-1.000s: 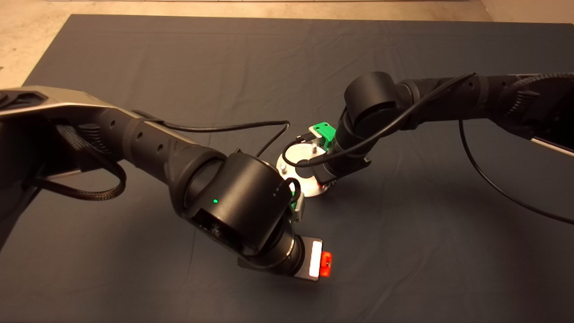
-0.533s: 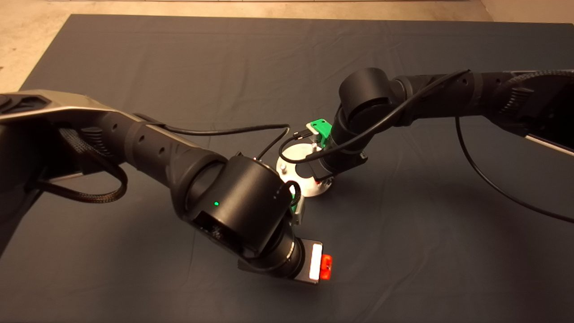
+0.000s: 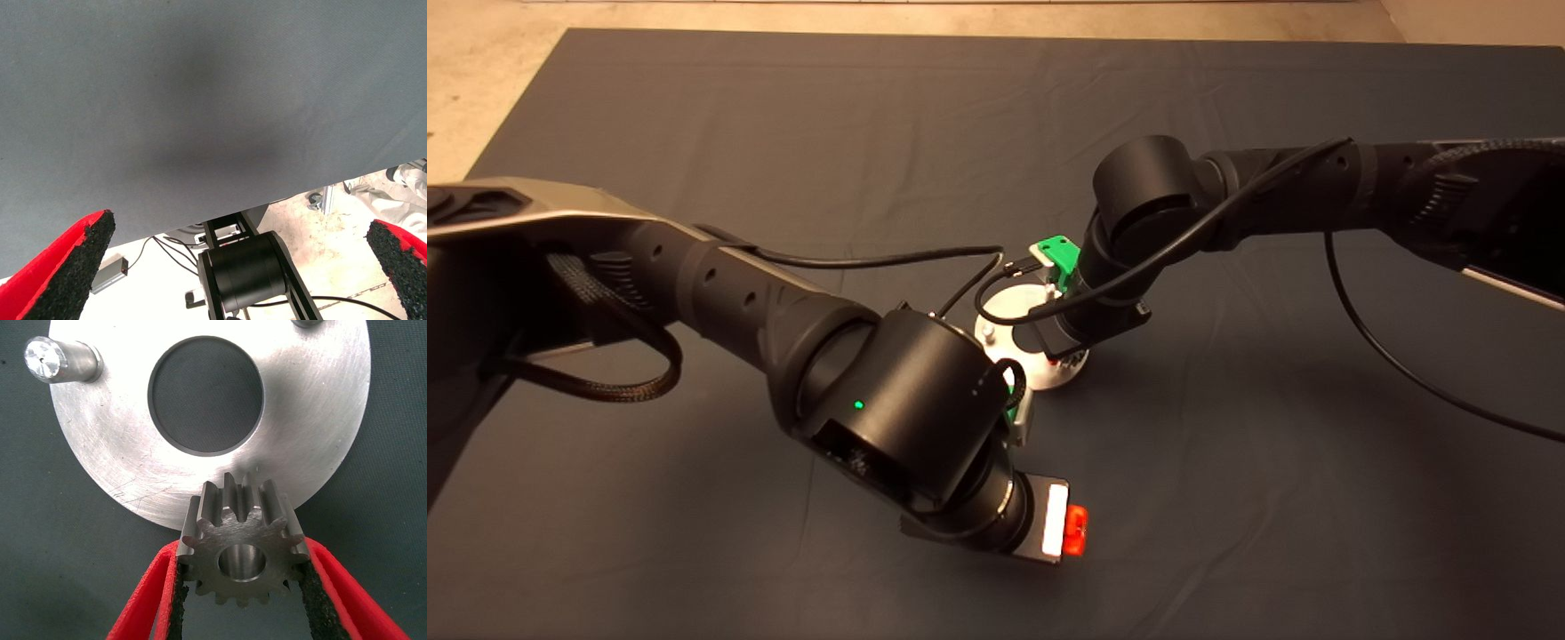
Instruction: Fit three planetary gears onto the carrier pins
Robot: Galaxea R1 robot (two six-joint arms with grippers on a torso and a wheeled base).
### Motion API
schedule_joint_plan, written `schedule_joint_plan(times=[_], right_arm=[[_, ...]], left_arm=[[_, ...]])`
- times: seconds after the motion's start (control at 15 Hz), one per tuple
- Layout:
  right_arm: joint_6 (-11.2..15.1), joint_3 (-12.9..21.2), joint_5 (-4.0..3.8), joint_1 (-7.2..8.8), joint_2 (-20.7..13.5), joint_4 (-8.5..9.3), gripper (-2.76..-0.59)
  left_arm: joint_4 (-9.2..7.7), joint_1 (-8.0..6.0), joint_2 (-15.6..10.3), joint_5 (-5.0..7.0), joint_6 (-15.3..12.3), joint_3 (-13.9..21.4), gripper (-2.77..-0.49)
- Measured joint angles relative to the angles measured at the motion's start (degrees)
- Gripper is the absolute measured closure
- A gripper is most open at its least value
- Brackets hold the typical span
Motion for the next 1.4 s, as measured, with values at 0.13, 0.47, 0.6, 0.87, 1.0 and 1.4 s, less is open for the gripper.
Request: schedule_joint_plan(times=[0.13, 0.47, 0.6, 0.87, 1.0, 1.4], right_arm=[[0.0, 0.0, 0.01, -0.09, 0.1, -0.01, -1.05], [0.5, 0.0, 0.04, -0.09, 0.1, -0.04, -1.05], [0.9, 0.0, 0.04, -0.09, 0.1, -0.01, -1.05], [1.5, 0.0, 0.04, -0.09, 0.1, -0.01, -1.05], [1.6, 0.0, 0.04, -0.09, 0.1, -0.01, -1.05], [2.8, 0.0, 0.04, -0.09, 0.1, 0.11, -1.05]], left_arm=[[0.01, 0.01, -0.1, 0.0, 0.0, 0.0, -2.75], [0.01, 0.01, -0.1, 0.0, 0.0, 0.0, -2.75], [0.01, 0.01, -0.1, 0.0, 0.0, 0.0, -2.75], [0.01, 0.01, -0.1, 0.0, 0.0, 0.0, -2.75], [0.01, 0.01, -0.1, 0.0, 0.0, 0.0, -2.75], [0.01, 0.01, -0.1, 0.0, 0.0, 0.0, -2.75]])
